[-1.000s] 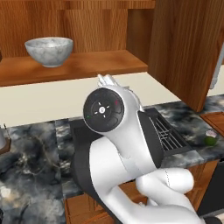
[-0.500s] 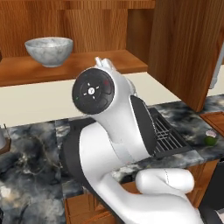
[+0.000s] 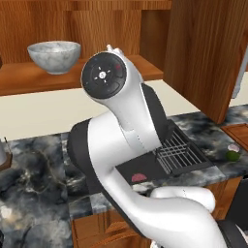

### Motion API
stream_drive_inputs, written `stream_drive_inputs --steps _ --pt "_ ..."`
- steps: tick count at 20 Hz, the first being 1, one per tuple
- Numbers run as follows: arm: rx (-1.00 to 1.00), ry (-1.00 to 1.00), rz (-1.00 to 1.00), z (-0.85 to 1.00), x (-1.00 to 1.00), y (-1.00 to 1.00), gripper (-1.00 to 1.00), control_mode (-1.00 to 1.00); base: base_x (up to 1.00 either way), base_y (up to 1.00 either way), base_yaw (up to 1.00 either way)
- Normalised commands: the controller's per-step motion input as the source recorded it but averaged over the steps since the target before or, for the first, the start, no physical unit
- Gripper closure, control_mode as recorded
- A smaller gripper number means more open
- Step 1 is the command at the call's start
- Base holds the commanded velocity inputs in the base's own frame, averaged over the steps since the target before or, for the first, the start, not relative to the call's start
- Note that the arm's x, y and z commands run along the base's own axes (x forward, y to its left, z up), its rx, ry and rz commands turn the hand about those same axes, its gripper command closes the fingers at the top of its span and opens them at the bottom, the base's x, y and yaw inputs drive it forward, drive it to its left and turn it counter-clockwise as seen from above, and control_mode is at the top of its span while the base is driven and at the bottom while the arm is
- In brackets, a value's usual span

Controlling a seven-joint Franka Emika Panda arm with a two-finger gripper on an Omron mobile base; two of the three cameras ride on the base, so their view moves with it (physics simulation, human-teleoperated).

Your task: Open the cabinet. Place the bowl and condiment on the counter. Then place the lime and garlic on the cutting board.

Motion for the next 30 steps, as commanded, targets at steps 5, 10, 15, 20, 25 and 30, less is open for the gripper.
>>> stream_drive_inputs --steps 5,10,15,20,25,30 --pt "0.03 -0.11 0.0 0.0 0.27 0.24 -1.0 -1.0 0.0 0.0 0.0" --pt "0.02 -0.1 -0.01 0.08 0.31 0.27 -1.0 -1.0 0.0 0.0 0.0" --pt "0.02 -0.05 -0.03 0.17 0.34 0.2 -1.0 -1.0 0.0 0.0 0.0" --pt "0.02 -0.02 -0.03 0.16 0.37 0.21 -1.0 -1.0 0.0 0.0 0.0" --pt "0.02 0.0 -0.03 0.08 0.38 0.21 -1.0 -1.0 0.0 0.0 0.0" --pt "0.01 0.0 -0.03 0.05 0.43 0.19 -1.0 -1.0 0.0 0.0 0.0"
